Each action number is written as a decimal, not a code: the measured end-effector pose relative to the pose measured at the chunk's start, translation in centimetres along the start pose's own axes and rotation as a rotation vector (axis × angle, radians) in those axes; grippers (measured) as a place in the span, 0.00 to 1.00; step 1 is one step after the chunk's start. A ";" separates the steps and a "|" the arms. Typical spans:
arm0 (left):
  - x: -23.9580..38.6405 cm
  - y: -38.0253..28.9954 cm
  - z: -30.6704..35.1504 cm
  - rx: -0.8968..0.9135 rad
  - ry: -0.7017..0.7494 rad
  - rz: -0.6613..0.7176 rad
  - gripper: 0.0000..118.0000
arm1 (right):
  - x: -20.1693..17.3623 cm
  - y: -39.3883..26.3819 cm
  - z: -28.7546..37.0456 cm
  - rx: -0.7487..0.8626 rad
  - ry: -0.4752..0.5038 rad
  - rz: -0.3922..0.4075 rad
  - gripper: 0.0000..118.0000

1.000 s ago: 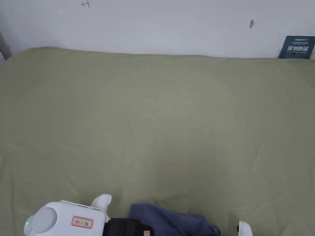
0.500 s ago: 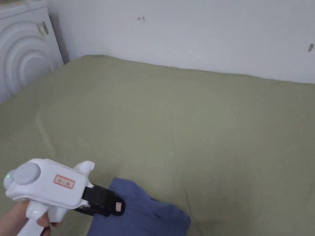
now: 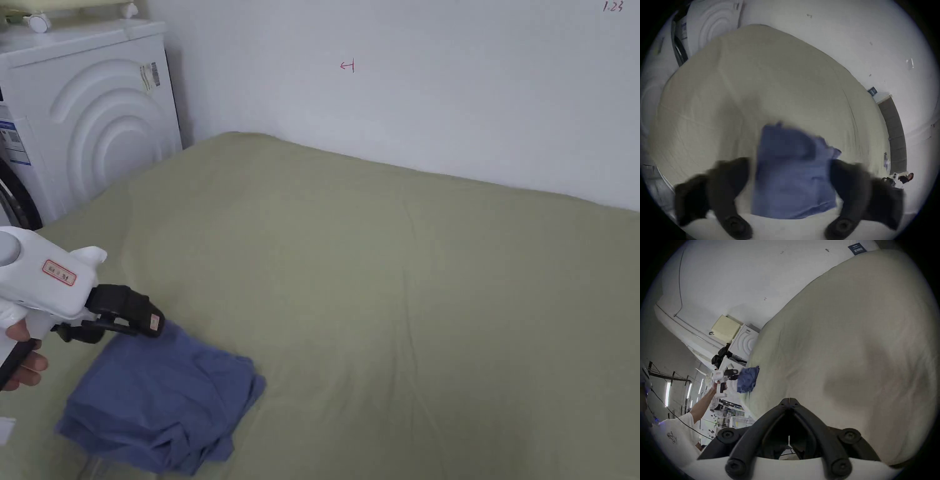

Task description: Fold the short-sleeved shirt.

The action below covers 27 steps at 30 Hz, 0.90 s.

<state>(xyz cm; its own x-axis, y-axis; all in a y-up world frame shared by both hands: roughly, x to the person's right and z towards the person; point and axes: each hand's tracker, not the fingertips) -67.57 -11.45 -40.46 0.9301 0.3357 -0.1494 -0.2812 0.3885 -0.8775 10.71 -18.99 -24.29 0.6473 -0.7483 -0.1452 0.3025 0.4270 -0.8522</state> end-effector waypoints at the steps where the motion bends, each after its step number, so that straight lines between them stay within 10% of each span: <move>1: 0.0 -0.1 0.4 0.037 -0.003 -0.003 0.97 | -0.3 0.3 0.0 0.002 -0.011 0.005 0.00; 10: 7.2 -4.6 4.4 0.161 -0.030 -0.056 0.92 | -1.4 2.4 3.7 0.098 -0.034 0.126 0.00; 11: 8.8 -5.4 4.7 0.181 -0.055 -0.062 0.80 | -1.9 2.8 4.3 0.121 -0.055 0.156 0.00; 13: 13.3 -7.8 4.8 0.196 -0.135 -0.081 0.00 | -3.4 3.7 5.7 0.179 -0.117 0.221 0.00; 27: 43.9 -21.8 7.0 0.815 -0.036 -0.342 0.00 | -14.7 5.7 11.0 0.715 -0.604 0.718 0.00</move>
<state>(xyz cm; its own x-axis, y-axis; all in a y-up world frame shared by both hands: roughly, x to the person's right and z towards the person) -22.21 0.80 -24.72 0.9899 0.1108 0.0881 -0.0831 0.9588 -0.2718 10.62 0.03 -21.46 0.9969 0.0592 -0.0516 -0.0671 0.9834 -0.1688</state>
